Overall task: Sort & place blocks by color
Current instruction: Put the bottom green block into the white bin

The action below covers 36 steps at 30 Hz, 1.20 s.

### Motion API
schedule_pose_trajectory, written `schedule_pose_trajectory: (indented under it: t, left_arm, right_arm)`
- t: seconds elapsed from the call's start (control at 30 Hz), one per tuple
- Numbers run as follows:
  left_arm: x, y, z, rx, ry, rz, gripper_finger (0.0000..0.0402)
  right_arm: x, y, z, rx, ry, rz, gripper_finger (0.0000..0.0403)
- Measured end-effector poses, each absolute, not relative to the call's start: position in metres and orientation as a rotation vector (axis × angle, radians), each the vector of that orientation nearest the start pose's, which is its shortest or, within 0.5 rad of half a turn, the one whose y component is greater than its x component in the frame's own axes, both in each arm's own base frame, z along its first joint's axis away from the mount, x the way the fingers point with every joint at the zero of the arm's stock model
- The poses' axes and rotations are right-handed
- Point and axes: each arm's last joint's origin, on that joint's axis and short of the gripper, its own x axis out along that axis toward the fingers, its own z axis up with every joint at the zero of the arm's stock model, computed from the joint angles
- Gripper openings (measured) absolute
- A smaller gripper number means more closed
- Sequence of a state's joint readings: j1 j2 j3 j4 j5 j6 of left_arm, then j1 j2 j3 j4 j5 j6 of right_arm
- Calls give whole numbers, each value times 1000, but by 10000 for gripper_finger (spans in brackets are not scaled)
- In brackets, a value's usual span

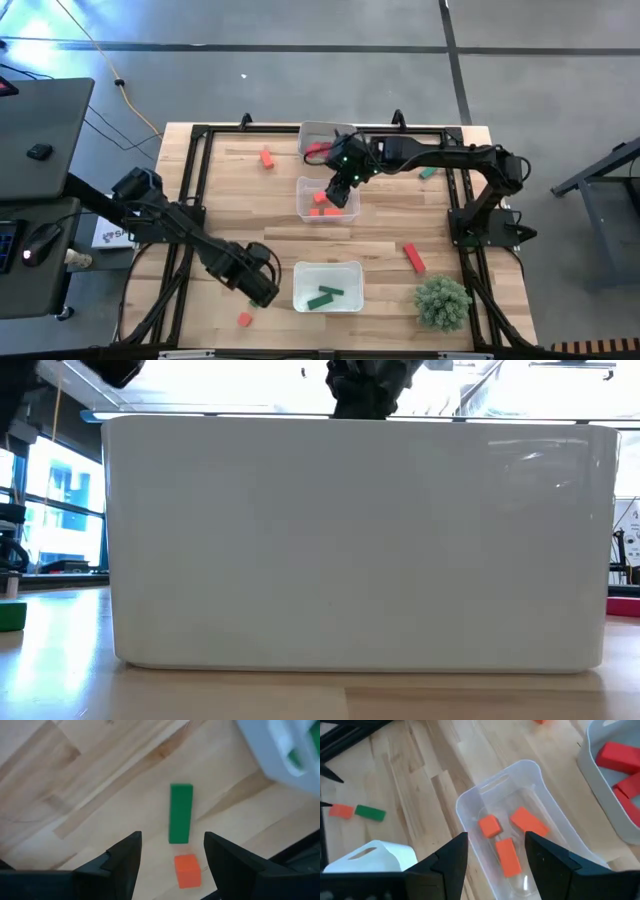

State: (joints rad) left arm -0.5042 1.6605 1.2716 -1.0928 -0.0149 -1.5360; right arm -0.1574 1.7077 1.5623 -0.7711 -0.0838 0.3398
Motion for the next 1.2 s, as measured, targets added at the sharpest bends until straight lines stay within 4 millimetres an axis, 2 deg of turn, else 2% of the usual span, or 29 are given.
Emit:
schedule_pose_trajectory:
  t: [0.27, 0.5, 0.8, 1.03, 1.2]
  left_arm:
    - [276, -169, 201, -815, 1379, 720, 204]
    - [281, -179, 175, -780, 1414, 759, 204]
    - [283, -182, 165, -770, 1440, 774, 204]
    - [280, -186, 164, -760, 1446, 763, 204]
    - [284, -191, 150, -755, 1454, 762, 204]
  right_arm:
    - [365, -24, 312, 409, 900, -247, 186]
    - [365, 0, 312, 403, 907, -226, 186]
    - [364, 21, 311, 382, 908, -231, 186]
    - [363, 27, 311, 388, 909, -255, 186]
    - [362, 28, 310, 391, 914, -261, 186]
